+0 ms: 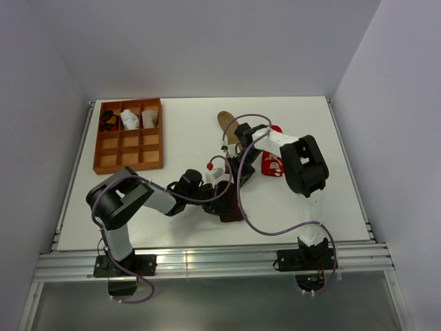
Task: Roll the socks
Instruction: Roll the sock at the center of the board.
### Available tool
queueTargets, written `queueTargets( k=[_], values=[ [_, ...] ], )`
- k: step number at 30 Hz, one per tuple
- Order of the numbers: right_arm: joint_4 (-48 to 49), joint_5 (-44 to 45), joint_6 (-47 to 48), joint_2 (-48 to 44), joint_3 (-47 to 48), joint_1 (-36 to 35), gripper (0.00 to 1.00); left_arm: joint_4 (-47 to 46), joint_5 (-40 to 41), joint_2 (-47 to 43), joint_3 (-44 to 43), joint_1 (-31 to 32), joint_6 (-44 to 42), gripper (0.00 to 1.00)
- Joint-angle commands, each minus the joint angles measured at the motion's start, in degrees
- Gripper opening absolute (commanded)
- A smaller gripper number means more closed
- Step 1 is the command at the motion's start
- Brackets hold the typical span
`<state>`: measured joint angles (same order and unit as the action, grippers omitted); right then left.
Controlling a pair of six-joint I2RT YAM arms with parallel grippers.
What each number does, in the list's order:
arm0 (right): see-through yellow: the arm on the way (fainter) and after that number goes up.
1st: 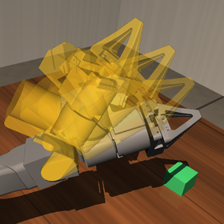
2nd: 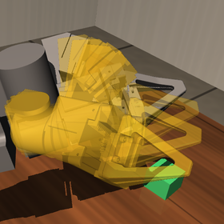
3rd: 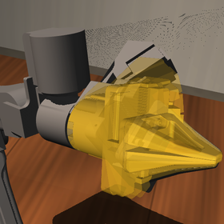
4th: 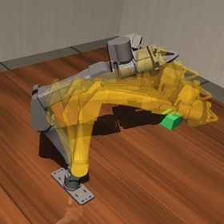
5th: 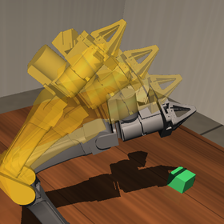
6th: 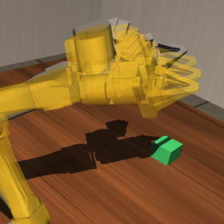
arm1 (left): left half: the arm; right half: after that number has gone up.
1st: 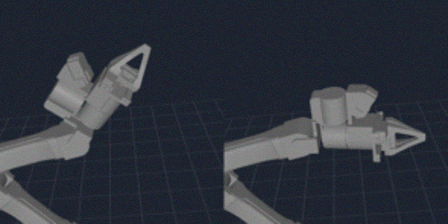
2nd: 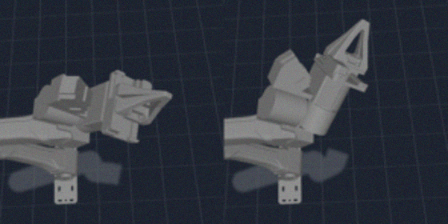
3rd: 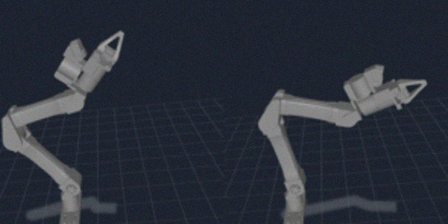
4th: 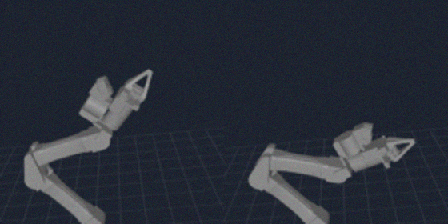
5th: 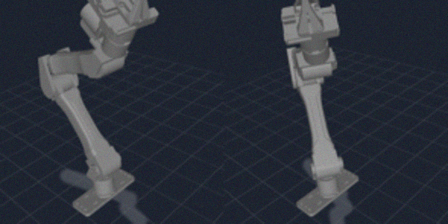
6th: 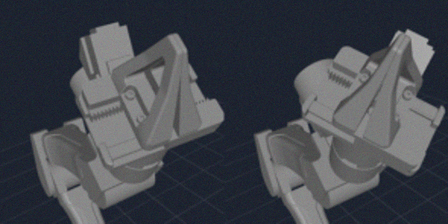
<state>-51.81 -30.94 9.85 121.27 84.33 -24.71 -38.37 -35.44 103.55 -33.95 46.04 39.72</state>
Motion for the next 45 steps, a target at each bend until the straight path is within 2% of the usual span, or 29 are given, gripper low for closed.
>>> queueTargets(
  k=[1,6,8,9,11,12,15,19,26,30,31,33,35,45],
  values=[
    [8.4,8.9,2.6,-0.9,-1.4,1.9,0.0,6.2,-2.1,4.9,1.9,-1.8,0.5,0.0],
    [10.0,6.1,4.8,-2.7,-3.2,2.5,0.02,12.9,-2.9,7.9,-1.8,-3.9,-1.4,0.0],
    [11.3,5.2,5.7,-4.7,-4.5,2.7,0.09,14.3,-3.8,9.1,-2.5,-4.5,-1.6,0.0],
    [12.0,5.4,5.9,-6.7,-5.2,2.9,0.19,14.5,-4.0,9.6,-2.7,-4.8,-1.8,0.0],
    [13.3,5.4,6.8,-8.9,-6.6,3.4,0.3,15.5,-3.9,10.8,-3.0,-5.7,-1.9,0.0],
    [13.5,4.8,7.4,-11.1,-7.1,3.8,0.4,15.8,-4.7,11.1,-3.2,-6.0,-2.1,0.0],
    [14.5,2.5,10.4,-17.2,-10.0,5.4,0.51,16.7,-5.1,12.2,-3.5,-7.5,-2.6,0.0],
    [16.6,-0.5,20.1,-27.5,-17.3,5.7,0.54,19.9,-5.9,14.0,-5.2,-9.4,-4.1,0.0],
    [22.3,-3.8,38.0,-46.9,-36.1,3.9,0.61,17.5,-8.4,16.7,-5.2,-11.4,-3.3,0.0],
    [28.7,3.1,40.0,-56.9,-45.2,-3.4,0.65,17.2,-9.5,18.0,-5.9,-11.7,-2.9,0.0],
    [30.3,7.2,40.2,-58.2,-47.0,-8.3,0.65,17.8,-9.6,18.4,-6.2,-11.7,-3.1,0.0],
    [36.1,10.5,39.6,-61.6,-52.2,-12.9,0.66,18.2,-10.0,18.8,-6.6,-11.8,-3.3,0.0],
    [39.1,14.7,40.2,-62.3,-54.6,-18.5,0.66,18.7,-9.8,19.1,-6.8,-11.7,-3.3,0.0],
    [45.7,23.1,40.4,-59.9,-56.7,-31.0,0.72,17.9,-10.9,20.0,-6.1,-11.8,-2.5,0.0]
  ],
)
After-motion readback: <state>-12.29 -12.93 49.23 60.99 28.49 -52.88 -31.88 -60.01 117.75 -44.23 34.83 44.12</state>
